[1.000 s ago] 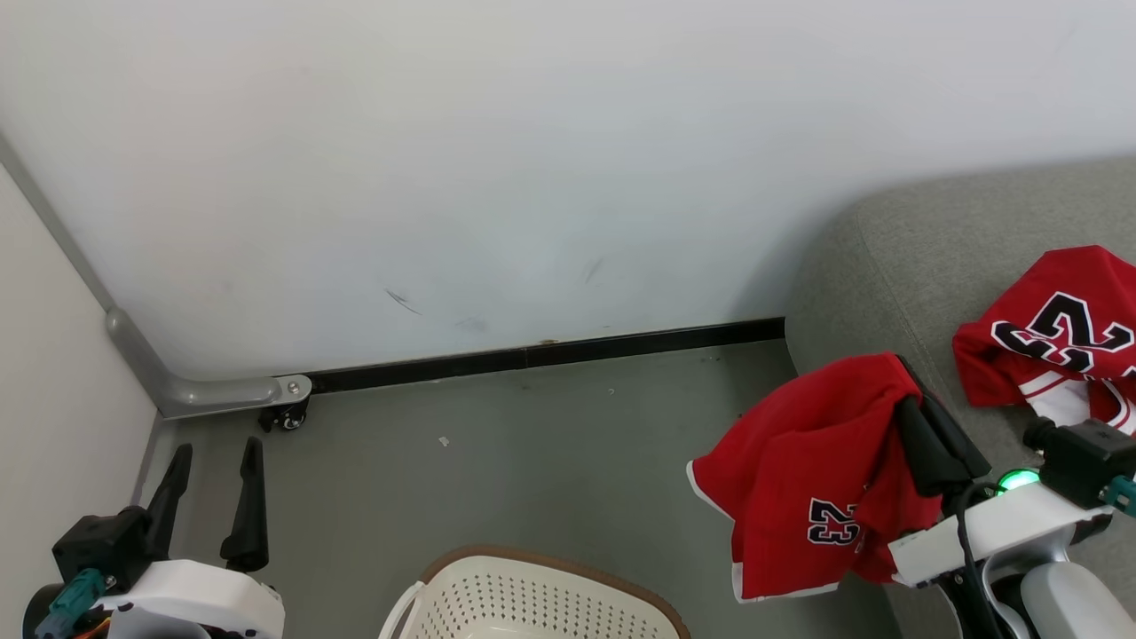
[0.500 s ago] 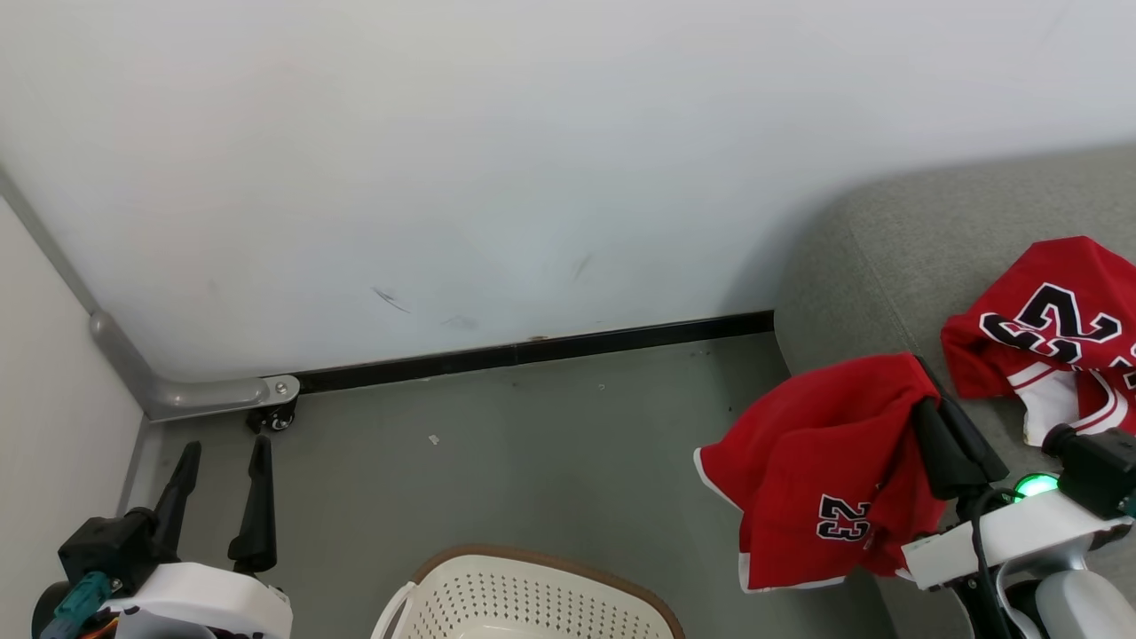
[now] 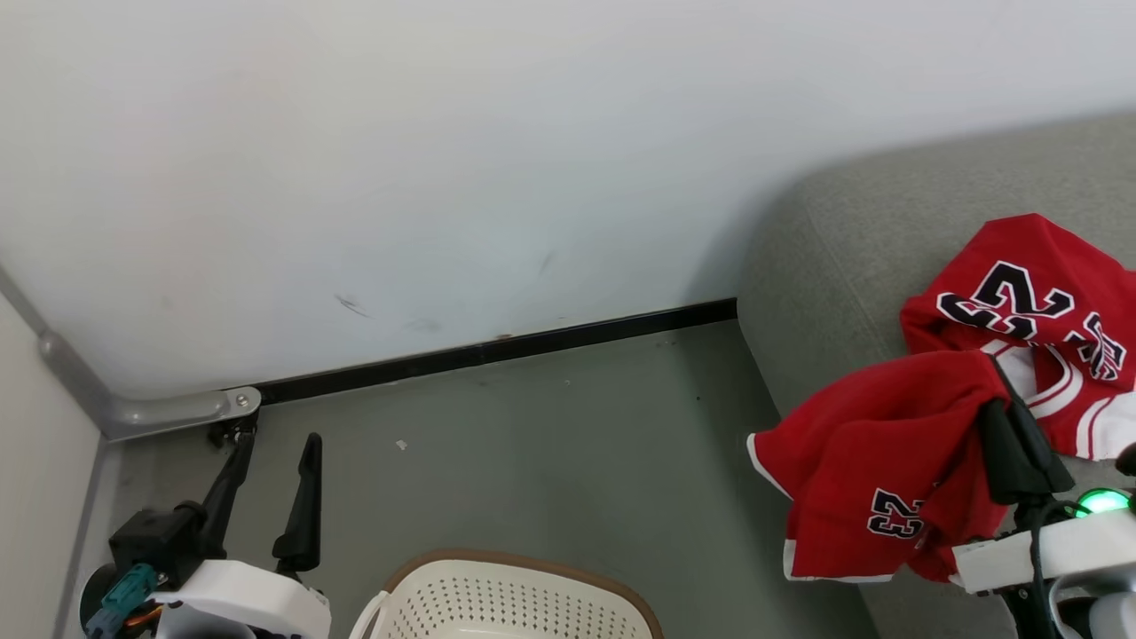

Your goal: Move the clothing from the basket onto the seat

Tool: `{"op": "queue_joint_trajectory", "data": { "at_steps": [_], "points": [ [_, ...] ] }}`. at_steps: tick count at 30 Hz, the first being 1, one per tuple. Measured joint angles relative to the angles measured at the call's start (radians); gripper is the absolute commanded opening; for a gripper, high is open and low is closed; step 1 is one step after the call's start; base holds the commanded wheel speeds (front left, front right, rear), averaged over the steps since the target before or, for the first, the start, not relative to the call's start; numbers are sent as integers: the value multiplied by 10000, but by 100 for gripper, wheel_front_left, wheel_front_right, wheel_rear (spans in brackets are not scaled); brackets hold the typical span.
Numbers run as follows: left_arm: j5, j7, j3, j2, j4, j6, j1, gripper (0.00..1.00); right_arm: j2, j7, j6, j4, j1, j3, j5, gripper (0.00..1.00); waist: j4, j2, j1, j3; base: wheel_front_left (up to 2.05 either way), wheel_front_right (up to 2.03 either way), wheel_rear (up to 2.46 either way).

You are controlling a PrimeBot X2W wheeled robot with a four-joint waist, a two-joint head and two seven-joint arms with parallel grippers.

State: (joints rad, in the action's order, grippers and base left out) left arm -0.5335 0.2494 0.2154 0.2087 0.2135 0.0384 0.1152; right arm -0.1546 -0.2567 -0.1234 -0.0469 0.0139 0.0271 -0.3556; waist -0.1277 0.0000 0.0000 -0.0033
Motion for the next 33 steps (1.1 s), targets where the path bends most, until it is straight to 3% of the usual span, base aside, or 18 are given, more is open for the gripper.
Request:
{"op": "queue_joint_trajectory", "data": {
  "at_steps": [15,33],
  "points": [
    [184,0,171,-182,282,-393,437,100,560,0,0,-784,-373,1154,499,0,-1043,0,0,175,0,0,0],
    [366,2,-313,-81,249,-410,520,100,894,0,0,-857,-502,1141,685,0,-2468,0,0,523,0,0,0]
  ]
}}
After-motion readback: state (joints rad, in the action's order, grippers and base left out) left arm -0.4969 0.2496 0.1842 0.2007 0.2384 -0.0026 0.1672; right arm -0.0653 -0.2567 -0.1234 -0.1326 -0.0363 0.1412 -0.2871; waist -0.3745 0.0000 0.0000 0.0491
